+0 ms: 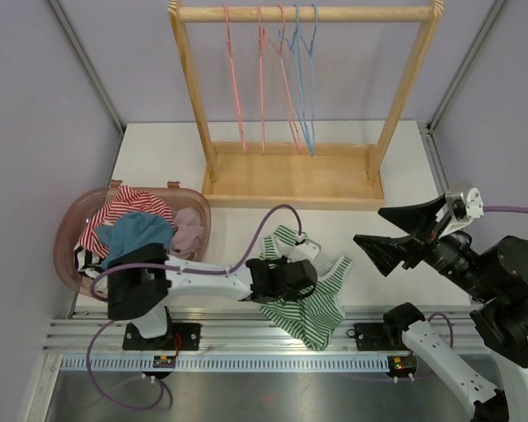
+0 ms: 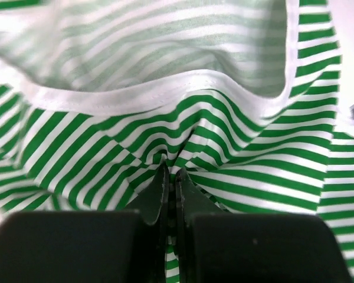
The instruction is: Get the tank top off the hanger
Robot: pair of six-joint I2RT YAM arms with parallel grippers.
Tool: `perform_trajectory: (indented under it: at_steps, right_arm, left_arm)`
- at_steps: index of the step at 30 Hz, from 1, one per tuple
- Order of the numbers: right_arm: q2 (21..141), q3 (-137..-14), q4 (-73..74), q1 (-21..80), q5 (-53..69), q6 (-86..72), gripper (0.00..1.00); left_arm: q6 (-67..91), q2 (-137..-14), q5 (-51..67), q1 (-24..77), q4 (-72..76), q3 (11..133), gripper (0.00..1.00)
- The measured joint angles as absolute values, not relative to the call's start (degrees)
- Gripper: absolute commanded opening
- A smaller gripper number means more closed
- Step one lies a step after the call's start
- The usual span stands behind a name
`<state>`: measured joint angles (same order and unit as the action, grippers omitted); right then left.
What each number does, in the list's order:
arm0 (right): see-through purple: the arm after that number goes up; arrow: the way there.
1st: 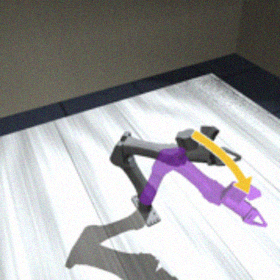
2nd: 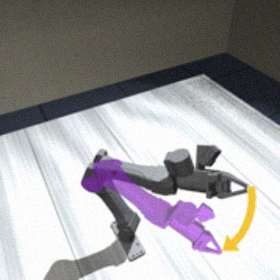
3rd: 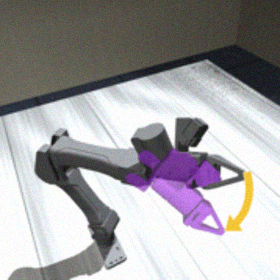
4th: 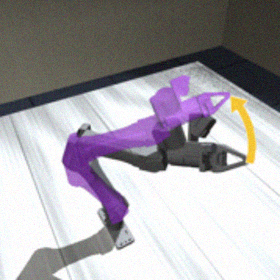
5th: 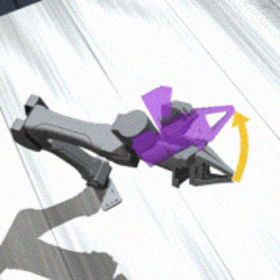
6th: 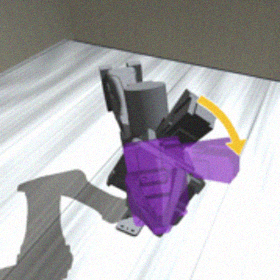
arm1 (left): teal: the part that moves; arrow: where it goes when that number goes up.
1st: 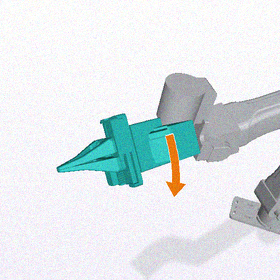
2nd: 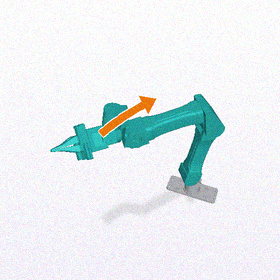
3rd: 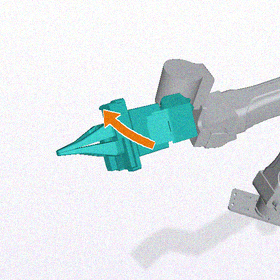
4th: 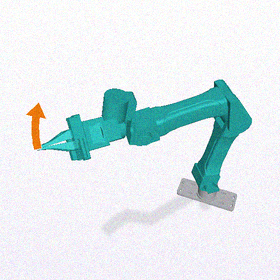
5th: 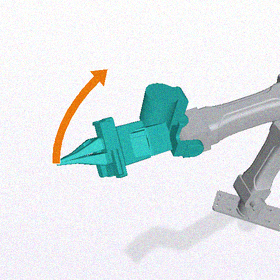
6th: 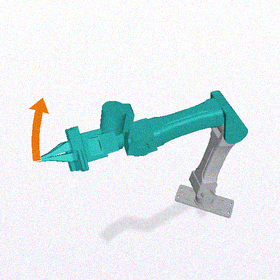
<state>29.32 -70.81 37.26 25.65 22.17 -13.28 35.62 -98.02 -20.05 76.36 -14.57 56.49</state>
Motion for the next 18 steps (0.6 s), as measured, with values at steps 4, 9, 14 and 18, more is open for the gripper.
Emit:
perform_trajectory:
  at_steps: [4, 9, 14, 18]
  right_arm:
    - [28.5, -70.8, 37.5, 25.6, 22.1, -13.1, 0.99]
    - [27.5, -70.8, 37.8, 25.6, 22.1, -13.0, 0.99]
    - [27.4, -70.8, 37.8, 25.6, 22.1, -12.8, 1.0]
    - [27.4, -70.8, 37.8, 25.6, 22.1, -12.7, 1.0]
  left_arm:
    - [36.8, -87.4, -26.0, 76.4, -22.7, 55.1, 0.0]
    - [38.2, -73.9, -34.8, 75.1, -33.4, 56.9, 0.0]
    - [38.4, -64.3, -42.2, 71.3, -45.3, 62.4, 0.0]
    - [36.4, -58.6, -46.0, 66.3, -52.1, 69.7, 0.0]
